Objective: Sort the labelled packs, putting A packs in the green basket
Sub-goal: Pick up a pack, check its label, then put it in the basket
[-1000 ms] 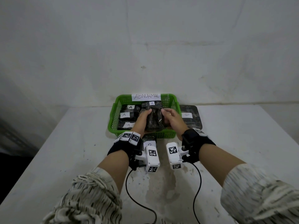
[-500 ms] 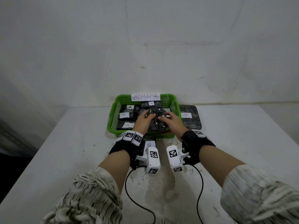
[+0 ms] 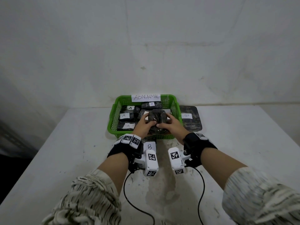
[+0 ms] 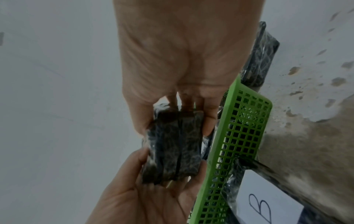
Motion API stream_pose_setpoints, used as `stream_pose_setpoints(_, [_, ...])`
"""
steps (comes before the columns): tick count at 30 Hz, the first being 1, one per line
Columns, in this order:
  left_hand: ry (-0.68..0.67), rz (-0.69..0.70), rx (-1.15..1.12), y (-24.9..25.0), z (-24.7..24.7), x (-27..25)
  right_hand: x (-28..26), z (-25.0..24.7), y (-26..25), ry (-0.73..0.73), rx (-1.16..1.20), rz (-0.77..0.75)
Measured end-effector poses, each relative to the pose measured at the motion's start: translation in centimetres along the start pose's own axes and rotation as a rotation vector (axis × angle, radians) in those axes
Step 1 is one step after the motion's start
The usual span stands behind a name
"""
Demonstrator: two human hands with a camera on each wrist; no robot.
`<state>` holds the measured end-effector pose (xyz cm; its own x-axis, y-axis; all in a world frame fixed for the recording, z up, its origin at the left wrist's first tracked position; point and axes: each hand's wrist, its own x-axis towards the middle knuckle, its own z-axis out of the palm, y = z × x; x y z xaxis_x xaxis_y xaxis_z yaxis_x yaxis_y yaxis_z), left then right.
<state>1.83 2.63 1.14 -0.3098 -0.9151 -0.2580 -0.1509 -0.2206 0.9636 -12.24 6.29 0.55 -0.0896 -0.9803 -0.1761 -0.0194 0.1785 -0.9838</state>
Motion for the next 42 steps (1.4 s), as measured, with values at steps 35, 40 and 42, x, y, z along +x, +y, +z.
stream_pose_setpoints(35, [-0.162, -0.168, -0.249, 0.6, 0.0, -0.8, 0.1, 0.0, -1.0, -0.024, 0.178, 0.034])
stream_pose_setpoints(40, [-0.154, -0.158, -0.145, 0.5, -0.3, -0.8, -0.1, 0.3, -1.2, -0.044, 0.14, 0.039])
stream_pose_setpoints(42, [-0.124, -0.148, -0.06, 0.1, -0.4, -0.7, -0.2, 0.4, -1.5, -0.059, 0.115, 0.05])
